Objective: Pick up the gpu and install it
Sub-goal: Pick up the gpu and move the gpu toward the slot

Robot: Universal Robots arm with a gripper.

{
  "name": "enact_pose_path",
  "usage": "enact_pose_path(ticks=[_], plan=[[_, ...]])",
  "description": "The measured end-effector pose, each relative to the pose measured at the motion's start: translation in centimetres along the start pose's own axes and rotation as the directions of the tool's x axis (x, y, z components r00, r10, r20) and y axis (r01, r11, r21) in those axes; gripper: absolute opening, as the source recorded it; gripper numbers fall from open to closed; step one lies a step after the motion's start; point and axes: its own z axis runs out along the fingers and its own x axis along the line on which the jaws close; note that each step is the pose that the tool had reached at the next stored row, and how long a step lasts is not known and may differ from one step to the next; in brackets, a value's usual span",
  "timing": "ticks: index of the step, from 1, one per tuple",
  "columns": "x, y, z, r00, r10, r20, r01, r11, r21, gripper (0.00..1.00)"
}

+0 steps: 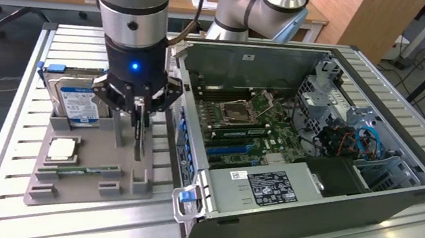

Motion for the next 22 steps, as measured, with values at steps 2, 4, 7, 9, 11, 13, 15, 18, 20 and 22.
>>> enact_pose_path(ticks=[2, 4, 7, 9, 11, 13, 15, 18, 20, 22], plan=[[0.0, 0.02, -0.53, 1.0, 0.0, 0.0, 0.0, 1.0, -0.0001, 0.26], [-0.1, 0.06, -1.12, 1.0, -0.001, 0.0, 0.001, 1.0, -0.0002, 0.26], [-0.1, 0.13, -2.29, 1.0, -0.001, 0.0, 0.001, 1.0, -0.0001, 0.26], [-0.1, 0.19, -3.11, 1.0, -0.001, 0.0, 0.001, 1.0, -0.0001, 0.26], [-0.1, 0.24, -3.93, 1.0, -0.001, 0.0, 0.001, 1.0, -0.0001, 0.26], [-0.1, 0.3, -4.66, 1.0, -0.001, 0.0002, 0.001, 1.0, -0.0002, 0.26], [-0.1, 0.34, -5.4, 1.0, -0.001, 0.0005, 0.001, 1.0, -0.0001, 0.26], [-0.2, 0.4, -6.41, 1.0, -0.001, 0.0022, 0.001, 1.0, -0.0002, 0.26], [-0.2, 0.43, -6.96, 1.0, -0.001, 0.0044, 0.001, 1.0, -0.0005, 0.26], [-0.2, 0.46, -7.55, 1.0, -0.001, 0.0061, 0.001, 1.0, -0.0007, 0.26]])
